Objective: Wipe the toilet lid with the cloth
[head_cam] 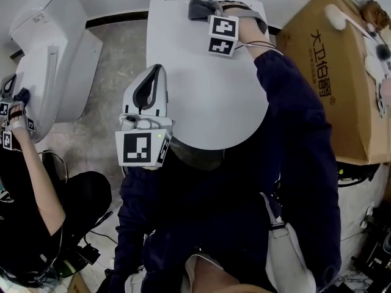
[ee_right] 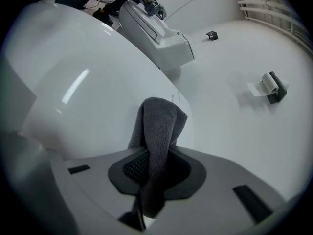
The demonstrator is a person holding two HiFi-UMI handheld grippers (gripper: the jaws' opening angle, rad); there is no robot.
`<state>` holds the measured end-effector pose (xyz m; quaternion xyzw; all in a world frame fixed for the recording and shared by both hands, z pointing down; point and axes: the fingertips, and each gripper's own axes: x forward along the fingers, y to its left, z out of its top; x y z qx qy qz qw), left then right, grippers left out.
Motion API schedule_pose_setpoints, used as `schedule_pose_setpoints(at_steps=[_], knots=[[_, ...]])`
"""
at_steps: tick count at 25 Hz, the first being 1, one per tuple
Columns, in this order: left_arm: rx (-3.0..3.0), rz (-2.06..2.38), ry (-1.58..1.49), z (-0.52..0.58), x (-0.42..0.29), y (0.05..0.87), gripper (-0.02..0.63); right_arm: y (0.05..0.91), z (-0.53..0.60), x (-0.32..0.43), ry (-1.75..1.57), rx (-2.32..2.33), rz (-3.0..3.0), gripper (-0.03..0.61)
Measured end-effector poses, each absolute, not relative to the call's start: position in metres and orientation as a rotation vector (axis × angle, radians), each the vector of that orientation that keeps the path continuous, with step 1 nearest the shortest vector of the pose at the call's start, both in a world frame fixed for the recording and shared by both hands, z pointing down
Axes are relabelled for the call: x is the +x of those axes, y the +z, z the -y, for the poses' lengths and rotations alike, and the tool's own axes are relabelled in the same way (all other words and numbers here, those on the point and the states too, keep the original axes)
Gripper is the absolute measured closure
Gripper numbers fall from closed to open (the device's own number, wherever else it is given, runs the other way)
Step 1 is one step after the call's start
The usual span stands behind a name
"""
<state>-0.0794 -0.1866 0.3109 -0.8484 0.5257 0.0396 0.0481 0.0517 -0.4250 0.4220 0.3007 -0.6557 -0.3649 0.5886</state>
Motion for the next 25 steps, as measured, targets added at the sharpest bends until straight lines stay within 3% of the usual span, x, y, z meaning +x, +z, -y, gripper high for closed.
schedule_pose_setpoints(at_steps=[25], knots=[[-2.682,-1.447,0.197,0.184,-0.071,0.310,0.598,0.442,0.162,0.030,-0.732,0.540,1.654,0.511]])
